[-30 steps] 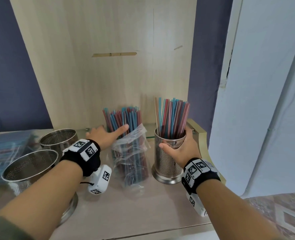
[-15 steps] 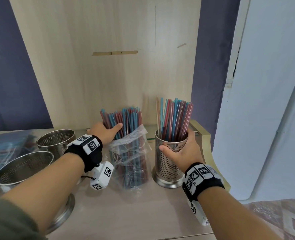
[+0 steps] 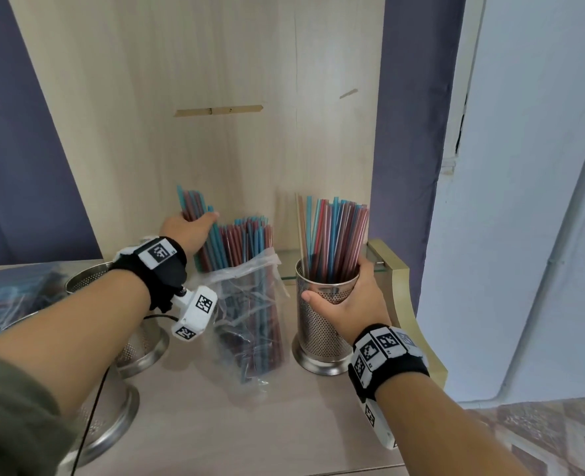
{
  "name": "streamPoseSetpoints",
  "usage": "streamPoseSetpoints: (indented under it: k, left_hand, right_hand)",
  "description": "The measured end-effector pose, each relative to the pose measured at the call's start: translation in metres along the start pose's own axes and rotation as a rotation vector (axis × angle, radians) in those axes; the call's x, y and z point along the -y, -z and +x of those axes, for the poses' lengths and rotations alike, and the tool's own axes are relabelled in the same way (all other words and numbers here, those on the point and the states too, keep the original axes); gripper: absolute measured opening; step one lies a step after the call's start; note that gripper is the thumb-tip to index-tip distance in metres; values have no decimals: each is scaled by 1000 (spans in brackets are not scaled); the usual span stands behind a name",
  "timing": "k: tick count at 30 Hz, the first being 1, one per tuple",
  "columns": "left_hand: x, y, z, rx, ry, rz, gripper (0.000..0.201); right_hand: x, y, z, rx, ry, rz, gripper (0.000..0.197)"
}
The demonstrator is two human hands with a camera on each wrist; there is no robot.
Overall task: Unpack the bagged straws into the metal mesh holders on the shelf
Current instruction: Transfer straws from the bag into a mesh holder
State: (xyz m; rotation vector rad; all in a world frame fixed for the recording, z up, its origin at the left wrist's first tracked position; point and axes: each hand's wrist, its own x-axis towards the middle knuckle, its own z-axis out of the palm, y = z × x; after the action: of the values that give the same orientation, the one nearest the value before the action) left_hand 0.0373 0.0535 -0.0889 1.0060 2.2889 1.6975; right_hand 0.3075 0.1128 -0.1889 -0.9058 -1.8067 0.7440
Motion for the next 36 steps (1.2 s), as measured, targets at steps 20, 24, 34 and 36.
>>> streamPoseSetpoints:
  k: [20,24,34,36]
  left_hand:
    - [-114,78,26,-188,-384,-446,30]
    - [-153,88,10,-208,-410,-744,22]
    - [-153,0,-41,-55,-213,-909,19]
    - [-148,-16,-47,-20,-212,-895,18]
  right_hand:
    - [3,1,-1,11,-13,-7,100]
    - [3,1,-1,6,-10,3,98]
    - [3,1,-1,2,-22,1,99]
    - [2,0,-1,3,-26,3,98]
